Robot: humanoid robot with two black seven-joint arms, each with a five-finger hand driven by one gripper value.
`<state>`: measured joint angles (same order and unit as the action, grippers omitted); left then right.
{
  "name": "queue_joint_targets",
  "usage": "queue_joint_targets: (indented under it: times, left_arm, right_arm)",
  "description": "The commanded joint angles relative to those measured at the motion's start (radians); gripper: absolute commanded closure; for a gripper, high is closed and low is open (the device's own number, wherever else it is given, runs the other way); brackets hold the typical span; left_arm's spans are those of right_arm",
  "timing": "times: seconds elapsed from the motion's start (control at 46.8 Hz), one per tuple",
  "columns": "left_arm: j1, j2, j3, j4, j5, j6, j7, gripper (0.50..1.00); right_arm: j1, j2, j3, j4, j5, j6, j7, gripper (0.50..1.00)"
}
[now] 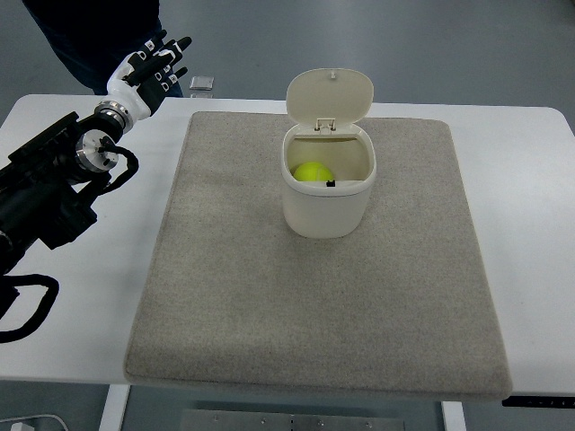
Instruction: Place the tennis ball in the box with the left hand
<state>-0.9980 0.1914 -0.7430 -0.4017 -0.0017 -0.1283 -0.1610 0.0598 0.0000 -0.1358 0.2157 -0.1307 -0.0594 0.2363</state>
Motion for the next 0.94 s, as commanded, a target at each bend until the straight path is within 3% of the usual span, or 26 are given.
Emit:
queue_joint_targets:
  times: [0.0,0.342,0.919]
  left_arm:
    - [0.001,0.000,-0.007,0.000,-0.003,0.001,-0.012,0.570]
    - [-0.001,0.000,-0.061,-0.002,-0.040,-0.002,-0.095,0.574]
    - [0.013,-0.012,-0.068,-0.003,-0.044,-0.010,-0.114,0.564]
  right_arm:
    - [0.000,0.000,-0.001,0.001,0.000,0.001,0.000,0.562]
    - [-0.001,0.000,0.001,-0.001,0.000,0.006,0.000,0.562]
    - [-0.001,0.000,0.004,-0.007,0.005,0.001,0.000,0.562]
